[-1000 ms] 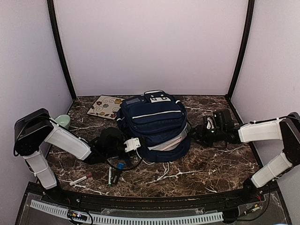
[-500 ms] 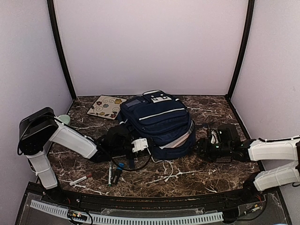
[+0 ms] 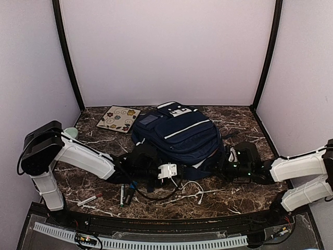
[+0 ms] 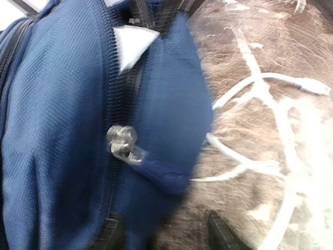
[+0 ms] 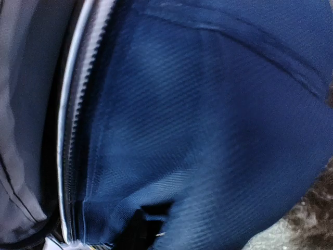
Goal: Pack the student bag
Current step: Adjust the book in the largest pocket of the bag.
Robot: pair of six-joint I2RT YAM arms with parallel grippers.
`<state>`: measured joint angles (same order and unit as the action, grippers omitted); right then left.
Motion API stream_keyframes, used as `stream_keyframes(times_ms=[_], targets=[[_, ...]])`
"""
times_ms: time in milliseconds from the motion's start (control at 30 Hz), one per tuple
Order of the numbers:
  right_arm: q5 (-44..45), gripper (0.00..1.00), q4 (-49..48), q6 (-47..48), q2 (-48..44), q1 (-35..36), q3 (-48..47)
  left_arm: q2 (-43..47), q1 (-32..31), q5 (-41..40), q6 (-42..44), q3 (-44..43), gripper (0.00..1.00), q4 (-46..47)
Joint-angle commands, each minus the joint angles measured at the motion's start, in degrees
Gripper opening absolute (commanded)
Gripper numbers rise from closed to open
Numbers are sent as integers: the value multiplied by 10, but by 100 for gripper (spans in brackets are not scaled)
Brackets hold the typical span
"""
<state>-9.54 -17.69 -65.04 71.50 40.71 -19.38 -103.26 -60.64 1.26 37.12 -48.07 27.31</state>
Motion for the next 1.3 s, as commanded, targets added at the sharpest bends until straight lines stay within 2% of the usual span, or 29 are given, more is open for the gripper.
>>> stream_keyframes(times_ms=[0,100,200,333,433,500,567,733,800,867,933,1100,1167,1267], targets=[[47,11,2,19,-41,-29,-8,76,-13,60,-52,-7,67,-120],[35,1,34,41,-59,-65,-9,120,-15,97,-64,2,74,-203],[38,0,65,55,-81,-84,-5,163,-15,131,-58,17,77,-254],[58,0,85,57,-125,-92,11,198,-15,92,-39,68,81,-201],[62,1,105,59,-148,-99,18,195,-14,-7,-38,90,85,-118],[63,8,123,65,-157,-101,16,166,-12,-79,-41,84,85,-63],[63,22,147,73,-162,-100,10,125,-12,-122,-21,63,81,-25],[58,34,264,123,-179,-100,-42,34,-12,-202,15,19,64,82],[55,38,310,140,-186,-99,-65,20,-15,-193,22,10,60,110],[34,38,324,144,-198,-100,-79,25,-27,-165,20,-3,57,100],[5,33,302,131,-208,-101,-80,48,-44,-118,11,-17,54,54],[-34,30,190,75,-194,-123,-63,82,-51,55,-98,-107,51,-85],[-38,27,155,65,-171,-138,-61,71,-57,56,-131,-131,57,-74],[-44,26,96,53,-131,-149,-61,28,-67,-20,-158,-177,69,-29]])
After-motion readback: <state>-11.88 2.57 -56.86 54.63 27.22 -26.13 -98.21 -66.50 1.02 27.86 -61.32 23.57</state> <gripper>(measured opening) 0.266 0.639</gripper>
